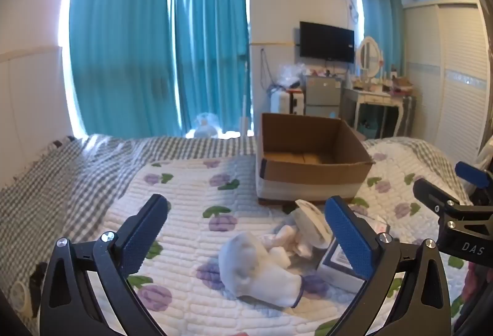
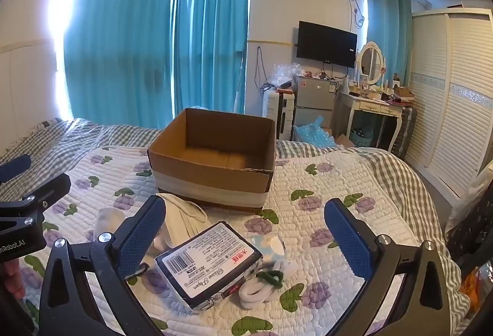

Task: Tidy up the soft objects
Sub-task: 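Move both tools toward the items lying in front of the box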

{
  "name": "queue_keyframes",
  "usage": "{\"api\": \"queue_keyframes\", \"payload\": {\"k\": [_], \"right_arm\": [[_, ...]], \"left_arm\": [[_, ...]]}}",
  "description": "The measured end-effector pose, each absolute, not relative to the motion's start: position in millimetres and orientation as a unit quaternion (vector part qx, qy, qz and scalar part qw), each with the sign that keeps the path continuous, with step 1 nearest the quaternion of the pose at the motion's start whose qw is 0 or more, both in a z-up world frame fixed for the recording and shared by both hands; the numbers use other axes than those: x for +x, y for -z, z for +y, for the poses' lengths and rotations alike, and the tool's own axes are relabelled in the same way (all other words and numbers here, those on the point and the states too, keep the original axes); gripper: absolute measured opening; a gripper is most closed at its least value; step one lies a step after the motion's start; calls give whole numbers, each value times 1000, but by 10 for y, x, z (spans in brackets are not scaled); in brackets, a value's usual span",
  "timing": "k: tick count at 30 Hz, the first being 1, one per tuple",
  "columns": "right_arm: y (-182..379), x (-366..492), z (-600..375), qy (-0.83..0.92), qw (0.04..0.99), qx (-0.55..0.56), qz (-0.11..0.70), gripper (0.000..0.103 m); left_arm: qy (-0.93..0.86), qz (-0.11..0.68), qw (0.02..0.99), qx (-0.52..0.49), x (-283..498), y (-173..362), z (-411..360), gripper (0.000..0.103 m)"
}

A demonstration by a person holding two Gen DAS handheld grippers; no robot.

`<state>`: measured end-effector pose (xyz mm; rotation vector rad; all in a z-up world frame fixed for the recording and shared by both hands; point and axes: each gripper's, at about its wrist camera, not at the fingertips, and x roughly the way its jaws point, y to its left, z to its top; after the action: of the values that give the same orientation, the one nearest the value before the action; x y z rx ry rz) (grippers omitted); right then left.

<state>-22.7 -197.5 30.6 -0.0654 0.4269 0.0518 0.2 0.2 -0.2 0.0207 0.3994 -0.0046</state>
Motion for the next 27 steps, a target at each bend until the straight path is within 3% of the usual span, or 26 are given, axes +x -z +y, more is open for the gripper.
{"api": "queue_keyframes", "payload": {"k": [27], "right_arm": [[-246, -203, -1930, -30, 973, -36, 225, 103]], "left_arm": [[4, 200, 980, 5, 4, 8, 24, 103]]}}
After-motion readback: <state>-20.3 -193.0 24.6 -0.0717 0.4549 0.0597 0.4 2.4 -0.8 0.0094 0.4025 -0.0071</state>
